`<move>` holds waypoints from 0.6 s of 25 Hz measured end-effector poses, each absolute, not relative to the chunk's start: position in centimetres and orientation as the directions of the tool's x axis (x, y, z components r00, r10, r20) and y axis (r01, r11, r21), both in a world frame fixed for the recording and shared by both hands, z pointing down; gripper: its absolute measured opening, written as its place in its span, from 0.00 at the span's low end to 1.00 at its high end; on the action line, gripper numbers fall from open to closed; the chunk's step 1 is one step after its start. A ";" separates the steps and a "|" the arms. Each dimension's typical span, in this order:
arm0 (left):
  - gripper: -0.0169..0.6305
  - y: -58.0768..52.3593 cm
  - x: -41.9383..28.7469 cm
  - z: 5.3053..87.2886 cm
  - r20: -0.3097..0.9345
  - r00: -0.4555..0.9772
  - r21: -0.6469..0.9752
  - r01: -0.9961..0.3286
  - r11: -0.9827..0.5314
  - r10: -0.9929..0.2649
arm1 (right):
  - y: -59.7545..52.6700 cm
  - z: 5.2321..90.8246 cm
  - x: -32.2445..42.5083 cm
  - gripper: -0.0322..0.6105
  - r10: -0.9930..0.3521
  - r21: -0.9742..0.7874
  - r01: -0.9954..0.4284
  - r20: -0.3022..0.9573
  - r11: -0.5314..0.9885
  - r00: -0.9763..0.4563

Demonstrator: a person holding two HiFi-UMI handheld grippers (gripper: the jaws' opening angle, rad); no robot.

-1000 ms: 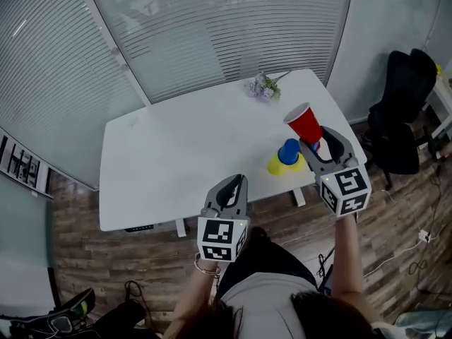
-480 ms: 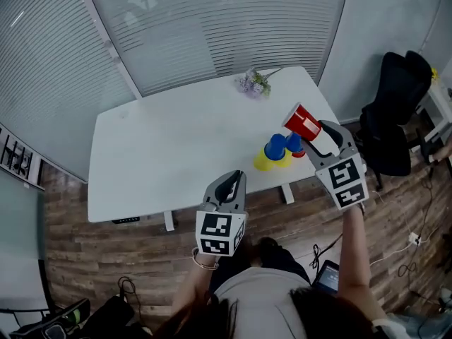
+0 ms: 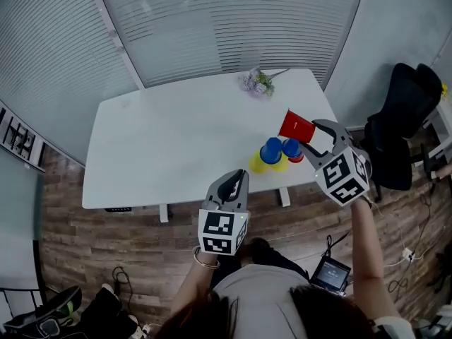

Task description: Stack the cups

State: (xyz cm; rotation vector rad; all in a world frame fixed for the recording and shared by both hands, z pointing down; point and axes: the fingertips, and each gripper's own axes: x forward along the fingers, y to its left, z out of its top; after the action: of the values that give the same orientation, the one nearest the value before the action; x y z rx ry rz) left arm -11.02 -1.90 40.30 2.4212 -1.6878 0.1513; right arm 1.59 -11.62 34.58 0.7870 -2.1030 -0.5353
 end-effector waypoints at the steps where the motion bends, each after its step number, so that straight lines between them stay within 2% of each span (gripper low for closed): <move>1: 0.08 -1.9 -10.8 40.4 0.192 0.347 0.090 -0.938 -0.336 -0.918 | -11.8 34.7 1.6 0.44 -0.685 0.617 -0.320 0.553 0.719 -0.474; 7: 0.08 -1.4 -10.4 41.0 0.211 0.337 0.088 -0.941 -0.326 -0.917 | -12.8 35.7 2.0 0.44 -0.661 0.676 -0.138 0.622 0.724 -0.419; 15: 0.08 -0.6 -9.9 42.0 0.235 0.348 0.101 -0.937 -0.333 -0.908 | -13.5 37.1 2.8 0.44 -0.633 0.682 0.025 0.691 0.731 -0.349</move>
State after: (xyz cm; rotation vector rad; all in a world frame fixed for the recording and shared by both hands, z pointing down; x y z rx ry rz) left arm -9.89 -0.60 42.05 2.3921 -1.6667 0.2007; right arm 2.77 -13.51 37.11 0.4759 -1.8137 -0.7336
